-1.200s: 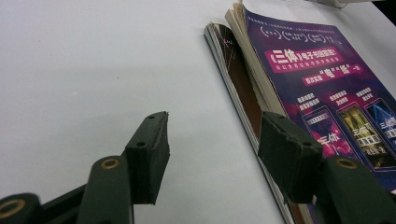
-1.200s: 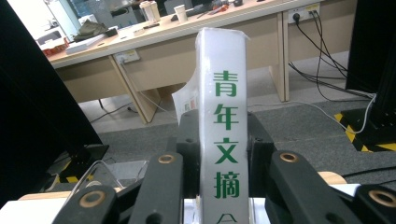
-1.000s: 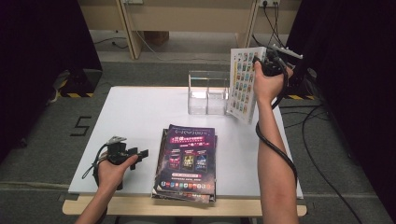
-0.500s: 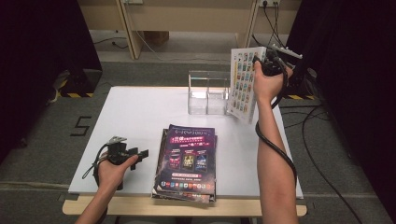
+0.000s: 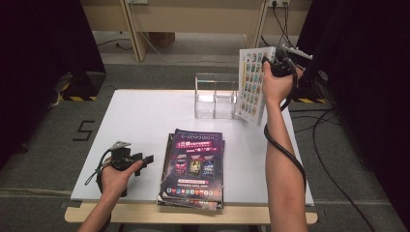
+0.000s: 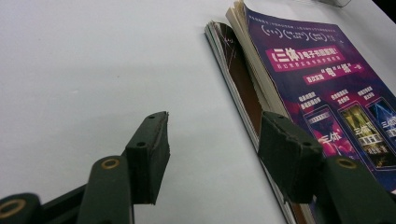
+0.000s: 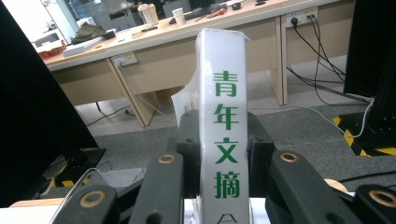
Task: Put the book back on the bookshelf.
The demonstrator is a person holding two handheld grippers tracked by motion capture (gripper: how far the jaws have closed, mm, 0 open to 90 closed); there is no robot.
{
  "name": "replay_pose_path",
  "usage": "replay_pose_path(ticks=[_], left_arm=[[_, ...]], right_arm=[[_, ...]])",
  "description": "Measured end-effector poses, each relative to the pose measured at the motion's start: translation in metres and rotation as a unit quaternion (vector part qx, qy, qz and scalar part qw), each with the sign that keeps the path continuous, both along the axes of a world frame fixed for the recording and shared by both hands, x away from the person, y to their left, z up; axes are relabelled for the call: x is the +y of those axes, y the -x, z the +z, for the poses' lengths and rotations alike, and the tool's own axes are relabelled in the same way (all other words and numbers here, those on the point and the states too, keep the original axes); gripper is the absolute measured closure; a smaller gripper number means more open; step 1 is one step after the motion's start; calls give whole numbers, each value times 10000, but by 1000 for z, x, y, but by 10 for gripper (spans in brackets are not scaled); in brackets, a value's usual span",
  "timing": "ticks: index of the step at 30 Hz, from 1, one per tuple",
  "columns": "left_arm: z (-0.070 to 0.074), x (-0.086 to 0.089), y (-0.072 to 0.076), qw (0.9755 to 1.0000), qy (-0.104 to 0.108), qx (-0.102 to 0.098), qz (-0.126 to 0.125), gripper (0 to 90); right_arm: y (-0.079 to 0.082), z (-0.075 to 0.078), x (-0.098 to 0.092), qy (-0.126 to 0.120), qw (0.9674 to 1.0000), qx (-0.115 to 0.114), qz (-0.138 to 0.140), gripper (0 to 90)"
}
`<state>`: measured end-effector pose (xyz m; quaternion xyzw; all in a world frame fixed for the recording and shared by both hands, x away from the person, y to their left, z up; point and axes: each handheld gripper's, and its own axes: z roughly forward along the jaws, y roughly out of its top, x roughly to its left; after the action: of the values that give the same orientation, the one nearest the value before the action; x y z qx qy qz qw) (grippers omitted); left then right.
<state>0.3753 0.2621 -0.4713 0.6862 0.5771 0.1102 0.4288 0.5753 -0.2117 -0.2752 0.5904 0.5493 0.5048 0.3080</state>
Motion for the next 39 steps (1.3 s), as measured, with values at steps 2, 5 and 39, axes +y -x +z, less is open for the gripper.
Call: replay_pose_path(ticks=[2,5,39], left_arm=[[0,0,0,10000,-3,4,-6,423],[-1,-1,0,10000,-8,23,-21,423],[1,-5,3,10000,-3,-2,-61,423]], right_arm=[[-1,-1,0,3,10000,-2,-7,736],[-2,-2,1,28,10000,-12,-2,735],[65,-19,-4,437,9980,-161,438,721]])
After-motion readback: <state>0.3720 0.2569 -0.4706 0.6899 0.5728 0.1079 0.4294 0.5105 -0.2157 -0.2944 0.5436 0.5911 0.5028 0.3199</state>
